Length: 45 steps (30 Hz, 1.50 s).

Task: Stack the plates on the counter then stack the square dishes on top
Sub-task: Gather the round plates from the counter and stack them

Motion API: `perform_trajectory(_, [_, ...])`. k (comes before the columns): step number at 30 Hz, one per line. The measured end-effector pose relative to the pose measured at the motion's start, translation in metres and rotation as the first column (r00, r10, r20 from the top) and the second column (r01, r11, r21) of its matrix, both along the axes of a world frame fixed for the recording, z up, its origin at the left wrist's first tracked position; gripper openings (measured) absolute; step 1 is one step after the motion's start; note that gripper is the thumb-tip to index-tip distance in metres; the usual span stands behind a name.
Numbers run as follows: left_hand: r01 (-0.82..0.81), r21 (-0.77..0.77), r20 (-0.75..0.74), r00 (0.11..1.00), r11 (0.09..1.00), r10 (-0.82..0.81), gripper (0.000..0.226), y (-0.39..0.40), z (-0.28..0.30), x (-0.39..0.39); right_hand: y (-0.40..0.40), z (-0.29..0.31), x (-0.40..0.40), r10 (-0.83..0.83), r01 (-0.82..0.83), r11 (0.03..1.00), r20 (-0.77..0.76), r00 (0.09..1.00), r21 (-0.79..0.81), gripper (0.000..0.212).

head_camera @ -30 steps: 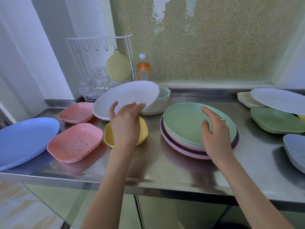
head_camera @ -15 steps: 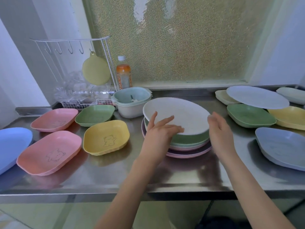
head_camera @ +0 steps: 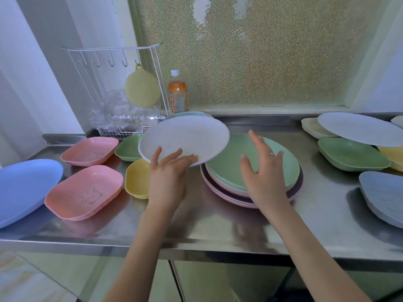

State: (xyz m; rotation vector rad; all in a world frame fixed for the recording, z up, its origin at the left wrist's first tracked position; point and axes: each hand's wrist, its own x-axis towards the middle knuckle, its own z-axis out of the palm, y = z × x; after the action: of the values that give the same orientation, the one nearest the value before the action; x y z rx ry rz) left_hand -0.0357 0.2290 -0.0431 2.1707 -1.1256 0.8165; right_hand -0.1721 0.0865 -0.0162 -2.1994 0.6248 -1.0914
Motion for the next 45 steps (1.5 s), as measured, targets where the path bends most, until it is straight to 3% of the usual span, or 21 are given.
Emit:
perform_trajectory(6, [-0.133,-0.017,0.019,0.991,0.991,0.133,0.036,0.040,-0.009,0.014,0.031,-0.010,0.026,0.074,-0.083,0.990,-0.082,0.994,-0.113,0.051])
perform_trajectory(11, [-0.194,-0.002,0.009,0.981,0.981,0.194,0.038,0.060,-0.018,0.018,0.068,-0.009,0.055,0.302,-0.358,0.907,-0.247,0.921,-0.224,0.051])
perform_trajectory(14, [-0.217,-0.002,0.014,0.976,0.976,0.217,0.035,0.070,-0.019,0.022,0.084,-0.015,0.072,0.350,-0.451,0.840,-0.334,0.875,-0.301,0.053])
perform_trajectory(20, [-0.274,0.039,-0.033,0.961,0.961,0.276,0.037,0.096,-0.032,0.023,0.101,-0.031,0.095,0.322,-0.434,0.822,-0.327,0.888,-0.368,0.031])
perform_trajectory(24, [-0.201,0.158,-0.091,0.972,0.967,0.217,0.036,0.107,-0.025,0.030,0.103,-0.034,0.100,0.296,-0.410,0.811,-0.313,0.903,-0.417,0.023])
perform_trajectory(27, [-0.106,0.231,-0.229,0.960,0.967,0.160,0.064,0.114,-0.018,0.036,0.102,-0.036,0.102,0.275,-0.392,0.814,-0.309,0.910,-0.429,0.017])
perform_trajectory(28, [-0.094,0.212,-0.271,0.951,0.973,0.151,0.069,0.117,-0.017,0.038,0.102,-0.036,0.102,0.275,-0.395,0.813,-0.316,0.908,-0.427,0.016])
perform_trajectory(30, [-0.166,0.104,-0.307,0.932,0.981,0.191,0.058,0.128,-0.017,0.042,0.105,-0.034,0.100,0.262,-0.383,0.822,-0.318,0.911,-0.422,0.015])
perform_trajectory(32, [-0.381,-0.054,-0.270,0.895,0.923,0.354,0.037,0.149,-0.020,0.048,0.113,-0.028,0.100,0.250,-0.363,0.835,-0.302,0.920,-0.413,0.015])
perform_trajectory(34, [-0.658,-0.203,-0.316,0.745,0.725,0.588,0.027,0.171,-0.027,0.053,0.126,-0.021,0.103,0.274,-0.377,0.835,-0.291,0.917,-0.401,0.021])
perform_trajectory(36, [-0.831,-0.228,-0.492,0.548,0.507,0.676,0.037,0.186,-0.032,0.055,0.143,-0.015,0.107,0.325,-0.423,0.823,-0.298,0.898,-0.379,0.026])
perform_trajectory(38, [-0.896,-0.185,-0.632,0.422,0.403,0.650,0.047,0.194,-0.036,0.058,0.158,-0.012,0.111,0.373,-0.476,0.799,-0.319,0.871,-0.366,0.026])
perform_trajectory(41, [-0.921,-0.182,-0.744,0.359,0.346,0.564,0.044,0.202,-0.038,0.064,0.175,-0.014,0.114,0.422,-0.541,0.762,-0.362,0.831,-0.355,0.027])
perform_trajectory(45, [-0.863,-0.271,-0.760,0.464,0.427,0.455,0.048,0.213,-0.048,0.068,0.182,-0.024,0.116,0.405,-0.545,0.754,-0.394,0.825,-0.365,0.032])
